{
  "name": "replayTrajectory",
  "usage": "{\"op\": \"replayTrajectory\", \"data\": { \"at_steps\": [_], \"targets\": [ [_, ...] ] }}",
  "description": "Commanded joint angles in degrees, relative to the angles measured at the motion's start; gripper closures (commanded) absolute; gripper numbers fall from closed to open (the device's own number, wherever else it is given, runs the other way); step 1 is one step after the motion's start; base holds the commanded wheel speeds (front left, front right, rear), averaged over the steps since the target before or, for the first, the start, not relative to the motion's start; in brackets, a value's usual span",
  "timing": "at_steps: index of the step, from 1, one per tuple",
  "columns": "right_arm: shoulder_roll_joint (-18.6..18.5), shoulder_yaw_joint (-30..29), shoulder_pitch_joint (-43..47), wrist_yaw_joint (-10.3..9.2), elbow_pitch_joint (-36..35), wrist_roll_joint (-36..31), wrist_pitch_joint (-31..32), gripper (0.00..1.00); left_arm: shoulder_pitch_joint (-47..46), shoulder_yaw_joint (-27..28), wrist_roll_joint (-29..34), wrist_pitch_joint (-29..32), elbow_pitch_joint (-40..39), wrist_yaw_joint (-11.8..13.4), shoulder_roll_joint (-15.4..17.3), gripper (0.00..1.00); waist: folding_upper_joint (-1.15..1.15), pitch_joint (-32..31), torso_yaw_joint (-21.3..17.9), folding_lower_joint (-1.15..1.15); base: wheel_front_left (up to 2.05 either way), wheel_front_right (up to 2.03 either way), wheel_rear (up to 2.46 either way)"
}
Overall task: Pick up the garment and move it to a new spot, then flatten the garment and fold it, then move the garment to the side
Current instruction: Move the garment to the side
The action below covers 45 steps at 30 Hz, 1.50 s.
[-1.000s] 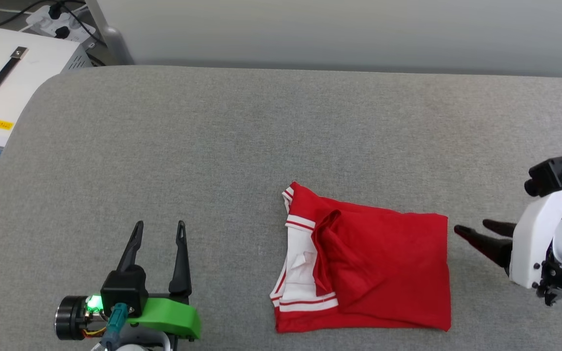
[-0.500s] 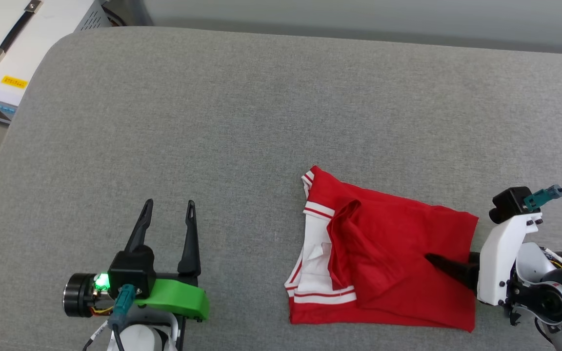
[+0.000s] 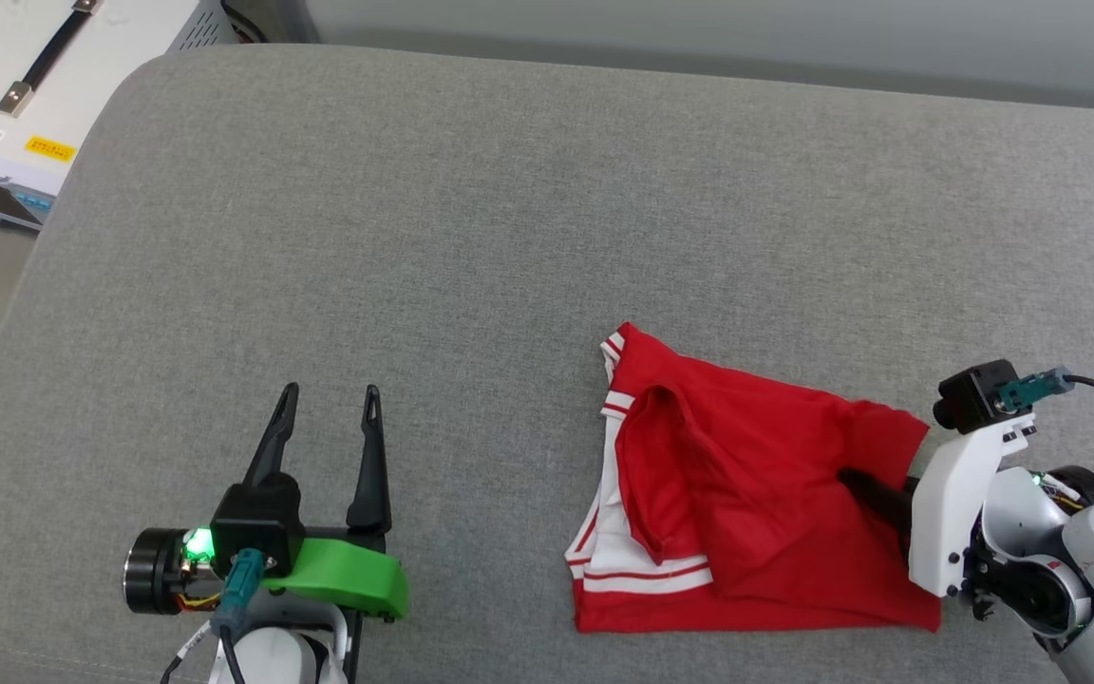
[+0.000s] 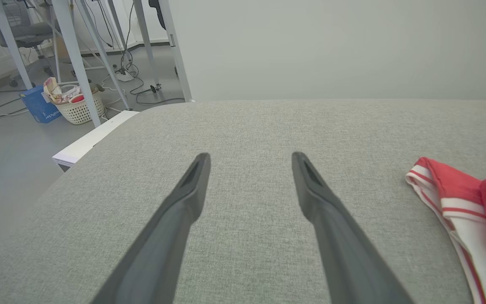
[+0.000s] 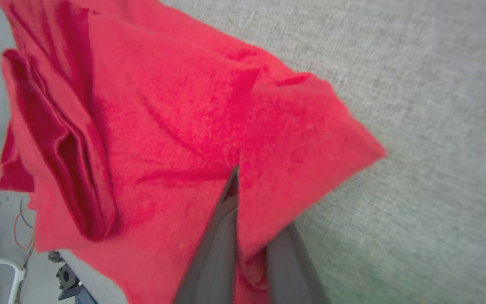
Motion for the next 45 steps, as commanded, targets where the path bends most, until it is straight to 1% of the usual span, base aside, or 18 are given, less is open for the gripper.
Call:
{"op": "replayTrajectory", "data": {
  "at_steps": [1, 5, 7, 9, 10, 15, 18, 22, 24, 29, 33, 40, 45],
  "targets": [
    [-0.7, 0.4, -1.5, -0.11, 0.0, -0.9, -1.5, 1.00, 0.2, 0.2, -0.5, -0.3, 0.1, 0.3, -0.3, 0.00, 0.00, -0.8, -0.8, 0.00, 0.00, 0.00, 0.00],
    [-3.0, 1.2, -3.5, -0.11, -2.5, -2.1, -4.4, 1.00, 1.1, 0.5, -0.5, -0.3, 0.1, 0.3, -0.4, 0.00, 0.00, -2.0, -2.7, 0.00, 0.00, 0.00, 0.00],
    [-4.4, 2.4, -4.5, -0.11, -4.6, -2.7, -4.7, 1.00, 1.6, 0.9, -0.6, -0.3, -0.1, 0.3, -0.3, 0.00, 0.00, -2.2, -4.5, 0.00, 0.00, 0.00, 0.00],
    [-6.1, 3.4, -5.5, -0.11, -7.1, -3.0, -4.6, 1.00, 2.1, 1.3, -0.6, -0.3, -0.4, 0.2, -0.2, 0.00, 0.00, -2.1, -6.5, 0.00, 0.00, 0.00, 0.00],
    [-7.7, 4.2, -6.4, -0.11, -9.4, -3.1, -4.0, 1.00, 2.3, 1.8, -0.6, -0.3, -0.7, 0.2, -0.1, 0.00, 0.00, -1.9, -8.8, 0.00, 0.00, 0.00, 0.00],
    [-11.7, 4.5, -8.3, -0.11, -13.5, -2.4, -1.8, 1.00, 2.0, 2.6, -0.6, -0.3, -1.4, 0.1, -0.1, 0.00, 0.00, -1.0, -14.6, 0.00, 0.00, 0.00, 0.00],
    [-13.7, 4.0, -9.2, -0.11, -14.8, -1.9, -0.9, 1.00, 2.0, 2.9, -0.3, -0.3, -2.2, 0.3, 0.0, 0.00, 0.00, 0.0, -17.8, 0.00, 0.00, 0.00, 0.00],
    [-15.9, 1.9, -10.2, -0.11, -14.0, -1.7, -0.6, 1.00, 1.5, 3.2, 0.1, -0.3, -2.9, 0.1, 0.3, 0.00, 0.00, 1.6, -20.8, 0.00, 0.00, 0.00, 0.00],
    [-17.2, 0.8, -10.8, -0.11, -12.7, -2.5, -0.7, 1.00, 1.0, 3.3, 0.3, -0.3, -3.4, 0.1, 0.5, 0.00, 0.00, 2.6, -21.6, 0.00, 0.00, 0.00, 0.00],
    [-20.0, -2.8, -12.6, -0.11, -8.3, -4.0, -0.6, 1.00, -0.9, 3.4, 0.8, -0.3, -5.0, -0.3, 1.3, 0.00, 0.00, 6.1, -21.7, 0.00, 0.00, 0.00, 0.00],
    [-21.8, -5.4, -15.5, -0.11, -3.4, -5.4, -0.6, 1.00, -3.0, 3.6, 1.2, -0.3, -6.5, -0.6, 2.3, 0.00, 0.00, 9.9, -20.8, 0.00, 0.00, 0.00, 0.00],
    [-24.6, -7.5, -22.0, -0.11, 7.0, -9.8, -0.4, 1.00, -6.2, 3.6, 1.5, -0.3, -9.2, -0.8, 3.1, 0.00, 0.00, 16.4, -18.5, 0.00, 0.00, 0.00, 0.00],
    [-25.4, -9.5, -26.4, -0.11, 14.2, -12.2, -2.0, 1.00, -7.6, 3.4, 1.7, -0.3, -10.9, -0.7, 3.2, 0.00, 0.00, 19.4, -17.4, 0.00, 0.00, 0.00, 0.00]
  ]
}}
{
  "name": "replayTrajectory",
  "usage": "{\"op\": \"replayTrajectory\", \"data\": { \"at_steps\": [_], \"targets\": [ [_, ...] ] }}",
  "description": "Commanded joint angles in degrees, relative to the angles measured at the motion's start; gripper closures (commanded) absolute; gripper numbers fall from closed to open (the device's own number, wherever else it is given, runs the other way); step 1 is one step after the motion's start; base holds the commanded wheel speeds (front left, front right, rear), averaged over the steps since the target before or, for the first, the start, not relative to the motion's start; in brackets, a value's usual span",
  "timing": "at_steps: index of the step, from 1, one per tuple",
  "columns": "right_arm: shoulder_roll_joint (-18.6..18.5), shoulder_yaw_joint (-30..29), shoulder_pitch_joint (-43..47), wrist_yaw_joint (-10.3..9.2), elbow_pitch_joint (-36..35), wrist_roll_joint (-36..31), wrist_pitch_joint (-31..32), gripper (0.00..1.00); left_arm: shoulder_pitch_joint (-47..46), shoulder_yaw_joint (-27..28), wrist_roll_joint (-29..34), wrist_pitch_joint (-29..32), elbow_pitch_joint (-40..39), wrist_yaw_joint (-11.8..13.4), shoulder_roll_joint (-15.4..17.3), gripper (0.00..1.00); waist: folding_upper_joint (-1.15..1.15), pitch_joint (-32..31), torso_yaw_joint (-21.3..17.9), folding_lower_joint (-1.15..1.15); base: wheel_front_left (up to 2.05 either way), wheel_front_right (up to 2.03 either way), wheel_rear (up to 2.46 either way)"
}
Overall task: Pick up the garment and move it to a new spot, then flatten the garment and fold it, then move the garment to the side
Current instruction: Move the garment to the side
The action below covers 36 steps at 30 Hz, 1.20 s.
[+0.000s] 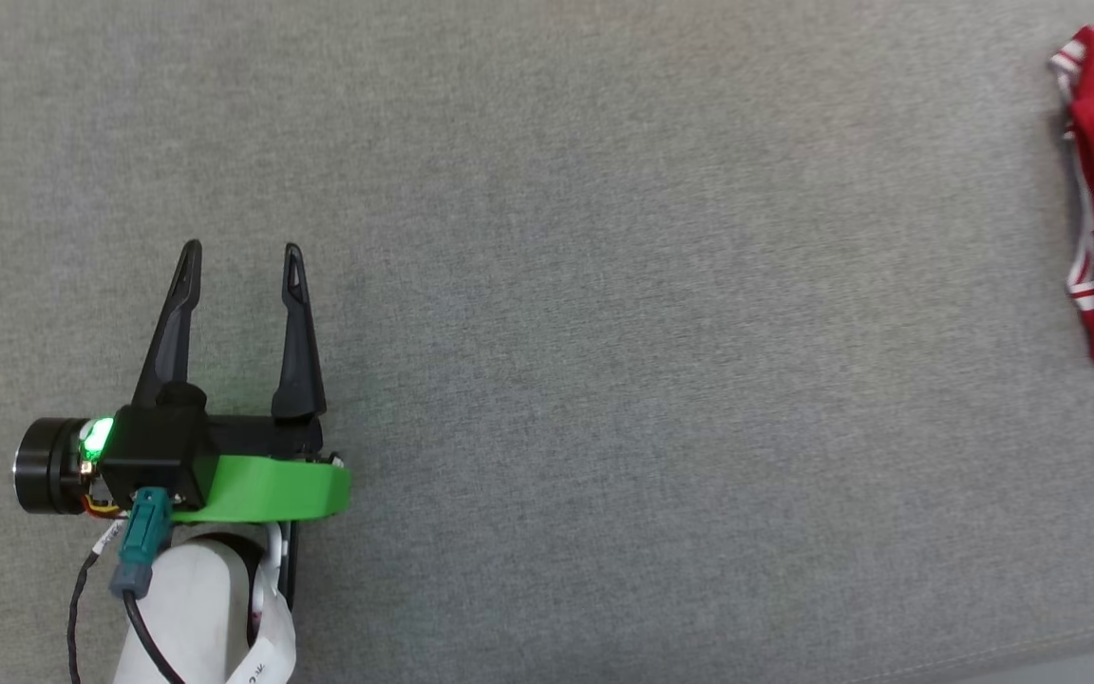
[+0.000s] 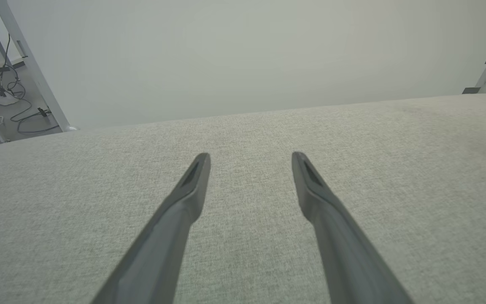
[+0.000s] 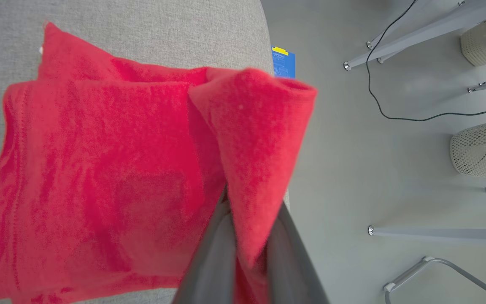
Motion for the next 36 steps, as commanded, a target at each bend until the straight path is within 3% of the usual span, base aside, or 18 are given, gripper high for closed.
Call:
{"op": "replayTrajectory", "data": {
  "at_steps": [1, 10, 11, 12, 13, 20, 25, 30, 36],
  "targets": [
    [-0.3, -0.6, -1.8, -0.09, 1.6, -1.3, -0.7, 1.00, -1.3, 0.0, 0.6, -0.3, -0.6, -0.1, 0.5, 0.00, 0.00, 3.9, 2.1, -0.01, 0.00, 0.00, 0.00],
    [3.0, -4.7, -7.2, -0.09, 9.8, -5.6, -5.1, 1.00, -2.0, -0.2, 0.8, -0.3, -1.6, 0.4, 0.6, 0.00, 0.00, 5.0, 2.8, -0.01, 0.00, 0.00, 0.00],
    [3.5, -4.9, -7.4, -0.09, 10.7, -6.2, -5.3, 0.60, -1.9, -0.3, 0.7, -0.3, -1.4, 0.5, 0.6, 0.00, 0.00, 4.6, 2.8, -0.01, 0.00, 0.00, 0.00],
    [4.0, -5.2, -7.5, -0.09, 11.6, -6.6, -5.4, 0.11, -1.8, -0.3, 0.7, -0.3, -1.3, 0.6, 0.6, 0.00, 0.00, 4.2, 2.9, -0.01, 0.00, 0.00, 0.00],
    [4.4, -5.5, -7.6, -0.09, 12.3, -7.0, -6.0, 0.00, -1.6, -0.3, 0.7, -0.3, -1.1, 0.7, 0.5, 0.00, 0.00, 3.5, 3.0, -0.01, 0.00, 0.00, 0.00],
    [4.9, -8.3, -6.1, -0.09, 13.8, -10.4, -15.8, 0.00, 0.6, -0.6, 0.1, -0.3, 0.2, 1.5, -0.2, 0.00, 0.00, -2.7, 4.4, -0.01, 0.00, 0.00, 0.00],
    [6.3, -10.9, -3.7, -0.09, 10.6, -13.7, -29.7, 0.00, 3.8, -0.5, -0.7, -0.3, 1.4, 2.1, -0.8, 0.00, 0.00, -8.4, 5.4, -0.01, 0.00, 0.00, 0.00],
    [11.1, -14.4, -0.6, -0.09, 5.3, -17.1, -39.7, 0.00, 6.9, 0.3, -1.5, -0.3, 2.1, 2.6, -1.2, 0.00, 0.00, -13.0, 6.3, -0.01, 0.00, 0.00, 0.00],
    [21.4, -19.5, 7.1, -0.09, -7.6, -22.2, -41.8, 0.00, 9.1, 0.5, -2.3, -0.3, 3.0, 2.8, -1.7, 0.00, 0.00, -17.4, 7.8, -0.01, 0.00, 0.00, 0.00]
  ]
}}
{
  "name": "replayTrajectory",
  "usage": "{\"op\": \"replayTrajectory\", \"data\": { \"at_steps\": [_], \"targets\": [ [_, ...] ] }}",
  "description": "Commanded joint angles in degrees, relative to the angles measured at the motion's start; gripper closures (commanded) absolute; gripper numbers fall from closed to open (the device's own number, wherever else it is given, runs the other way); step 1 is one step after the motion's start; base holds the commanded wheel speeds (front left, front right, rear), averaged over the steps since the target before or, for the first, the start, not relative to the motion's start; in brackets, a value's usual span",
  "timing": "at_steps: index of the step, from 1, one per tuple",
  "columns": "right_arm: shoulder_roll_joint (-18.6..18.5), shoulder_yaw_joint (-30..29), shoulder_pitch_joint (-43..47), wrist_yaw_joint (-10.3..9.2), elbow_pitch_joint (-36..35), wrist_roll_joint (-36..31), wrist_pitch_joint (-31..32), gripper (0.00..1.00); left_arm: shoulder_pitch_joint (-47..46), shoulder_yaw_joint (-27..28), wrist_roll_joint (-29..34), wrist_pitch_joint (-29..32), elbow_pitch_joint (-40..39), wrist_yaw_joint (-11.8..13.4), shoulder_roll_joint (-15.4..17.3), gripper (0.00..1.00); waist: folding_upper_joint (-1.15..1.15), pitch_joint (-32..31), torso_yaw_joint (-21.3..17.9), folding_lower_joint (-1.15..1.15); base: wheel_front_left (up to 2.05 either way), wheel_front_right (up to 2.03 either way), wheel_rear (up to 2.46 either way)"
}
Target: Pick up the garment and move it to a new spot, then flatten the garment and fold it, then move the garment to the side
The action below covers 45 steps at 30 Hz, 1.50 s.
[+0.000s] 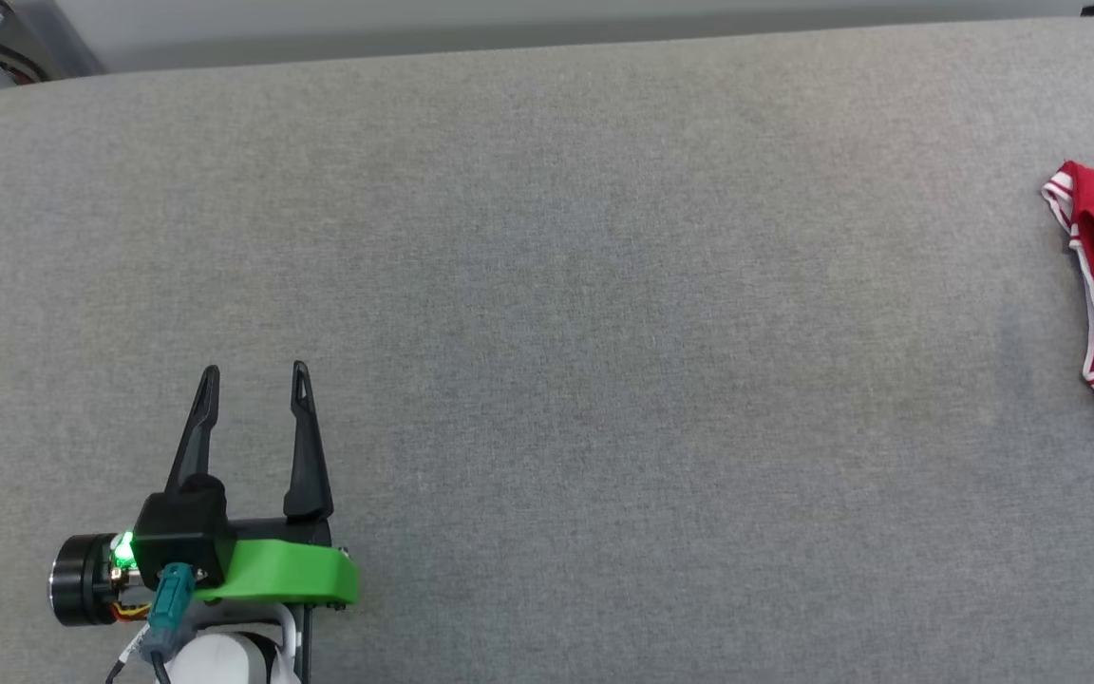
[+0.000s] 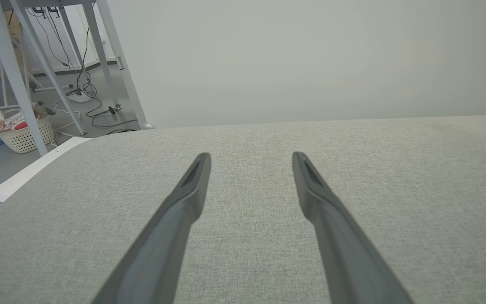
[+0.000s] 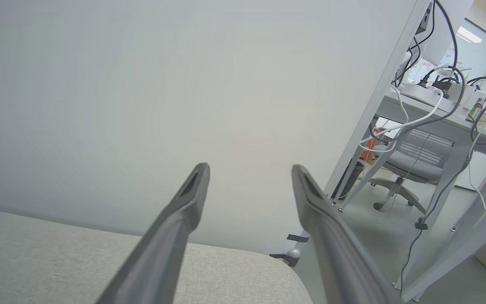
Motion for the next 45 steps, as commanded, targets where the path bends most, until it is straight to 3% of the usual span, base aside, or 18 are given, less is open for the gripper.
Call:
{"op": "replayTrajectory", "data": {
  "at_steps": [1, 4, 8, 16, 31, 45],
  "targets": [
    [1.7, -0.5, 1.9, -0.09, -2.0, -0.8, -0.4, 0.00, 0.7, 0.1, -0.6, -0.3, 0.3, 0.2, -0.3, 0.00, 0.00, -4.1, 2.0, 0.00, 0.00, 0.00, 0.00],
    [7.6, -1.1, 7.5, -0.09, -10.8, -2.9, -0.5, 0.00, 1.3, -0.1, -0.7, -0.3, 1.1, 0.0, -0.5, 0.00, 0.00, -5.9, 3.1, 0.00, 0.00, 0.00, 0.00],
    [13.6, -0.5, 14.0, -0.09, -17.3, -3.9, -0.5, 0.00, 2.0, -0.2, -0.6, -0.3, 2.1, -0.3, -0.6, 0.00, 0.00, -7.4, 4.1, 0.00, 0.00, 0.00, 0.00],
    [20.5, 2.4, 25.7, -0.09, -17.7, -3.5, -0.5, 0.00, 2.9, -0.4, -0.8, -0.3, 4.8, -1.0, -0.7, 0.00, 0.00, -10.4, 5.9, 0.00, 0.00, 0.00, 0.00],
    [27.0, 0.7, 41.4, -0.09, -21.1, -2.6, -0.5, 0.00, 5.0, -0.8, -1.9, -0.3, 6.9, -2.8, -1.0, 0.00, 0.00, -14.3, 7.3, 0.00, 0.00, 0.00, 0.00],
    [28.1, -0.6, 46.7, -0.09, -23.6, -3.1, -0.5, 0.00, 6.0, -1.1, -2.2, -0.3, 7.1, -3.5, -1.3, 0.00, 0.00, -15.0, 7.4, 0.00, 0.00, 0.00, 0.00]
  ]
}}
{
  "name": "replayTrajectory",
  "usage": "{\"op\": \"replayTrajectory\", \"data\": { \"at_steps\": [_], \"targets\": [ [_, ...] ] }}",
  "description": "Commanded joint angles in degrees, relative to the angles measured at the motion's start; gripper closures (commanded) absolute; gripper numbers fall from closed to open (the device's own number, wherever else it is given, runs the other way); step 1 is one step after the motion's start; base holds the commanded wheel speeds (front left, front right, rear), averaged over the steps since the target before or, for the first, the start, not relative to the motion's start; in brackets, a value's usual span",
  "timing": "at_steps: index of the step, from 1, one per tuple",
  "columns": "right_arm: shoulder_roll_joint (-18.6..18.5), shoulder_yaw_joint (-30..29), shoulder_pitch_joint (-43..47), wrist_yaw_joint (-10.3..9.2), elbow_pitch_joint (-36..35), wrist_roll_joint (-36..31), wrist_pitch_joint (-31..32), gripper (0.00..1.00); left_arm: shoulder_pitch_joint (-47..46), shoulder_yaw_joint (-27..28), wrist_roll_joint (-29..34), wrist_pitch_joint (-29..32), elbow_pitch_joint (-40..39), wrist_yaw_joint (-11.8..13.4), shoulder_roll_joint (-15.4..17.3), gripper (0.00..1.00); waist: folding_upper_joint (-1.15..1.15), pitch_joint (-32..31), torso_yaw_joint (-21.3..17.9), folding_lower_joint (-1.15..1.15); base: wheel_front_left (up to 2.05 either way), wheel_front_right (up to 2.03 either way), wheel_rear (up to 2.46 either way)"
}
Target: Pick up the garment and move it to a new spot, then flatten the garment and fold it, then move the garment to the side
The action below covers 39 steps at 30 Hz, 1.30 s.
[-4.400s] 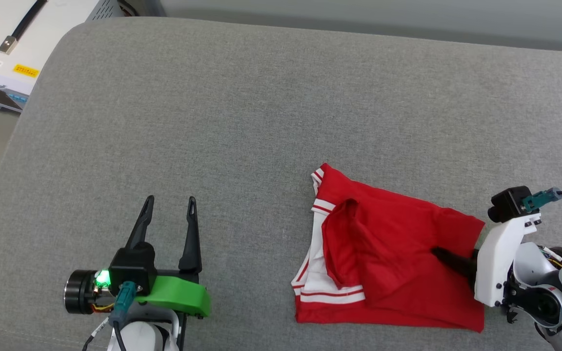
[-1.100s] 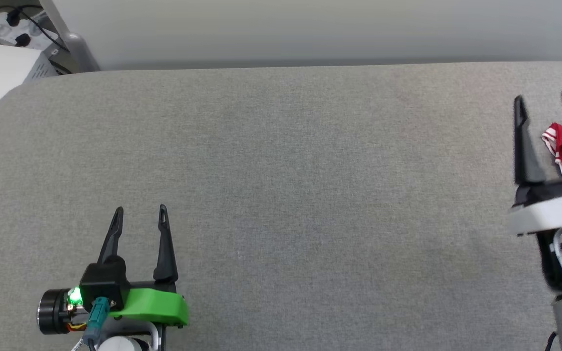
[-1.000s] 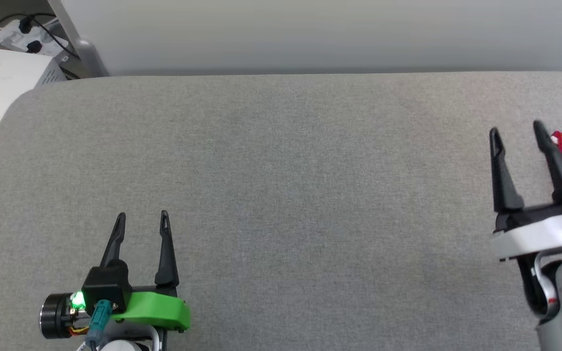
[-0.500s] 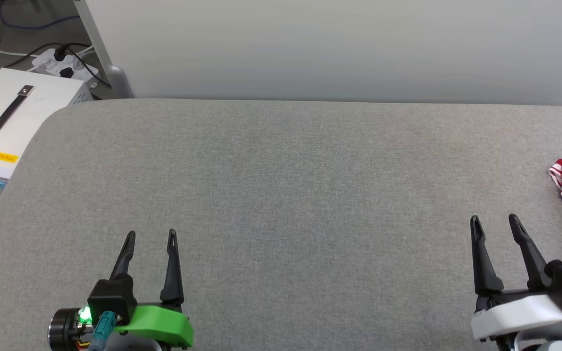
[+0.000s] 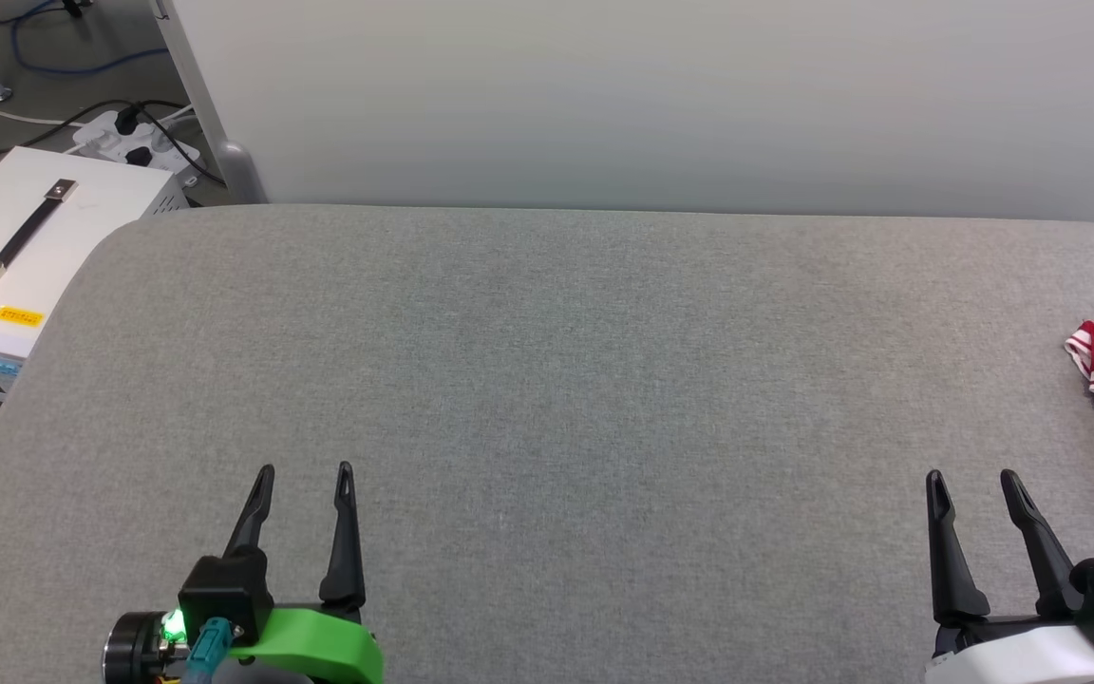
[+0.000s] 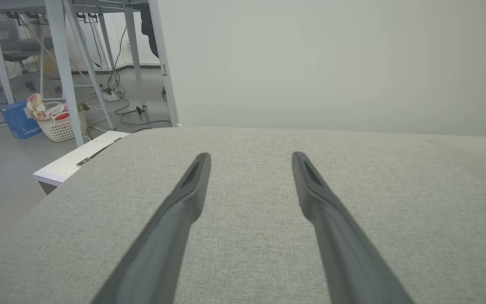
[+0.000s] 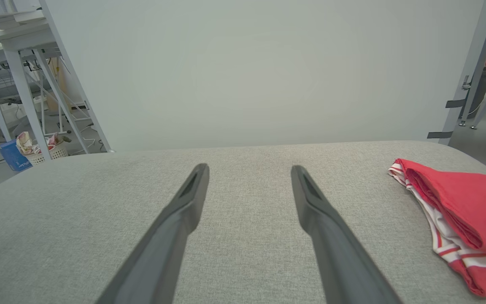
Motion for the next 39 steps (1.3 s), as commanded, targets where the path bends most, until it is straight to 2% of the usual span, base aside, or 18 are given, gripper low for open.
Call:
{"op": "replayTrajectory", "data": {
  "at_steps": [1, 7, 8, 39],
  "targets": [
    [0.1, 0.0, 0.6, -0.05, -0.5, -0.5, -0.1, 0.00, 0.7, 0.0, 0.0, -0.3, 0.0, -0.2, -0.3, 0.00, 0.00, 0.1, 0.0, 0.00, 0.00, 0.00, 0.00],
    [0.0, 0.1, 0.3, -0.05, 0.0, -0.8, -0.1, 0.00, 0.6, 0.1, 0.3, -0.3, 0.1, -0.3, -0.3, 0.00, 0.00, 0.4, -0.1, 0.00, 0.00, 0.00, 0.00],
    [0.0, 0.1, 0.0, 0.00, 0.0, -0.4, 0.0, 1.00, 0.0, 0.1, 0.0, 0.0, 0.1, -0.2, -0.1, 1.00, 0.00, 0.4, -0.1, 0.00, 0.00, 0.00, 0.00],
    [0.3, 0.7, -1.8, -0.01, 0.3, -2.8, 3.2, 1.00, -0.7, 0.5, 1.2, 3.2, -0.9, 0.1, -0.3, 1.00, 0.00, 0.2, -0.6, 0.00, 0.00, 0.00, 0.00]
  ]
}}
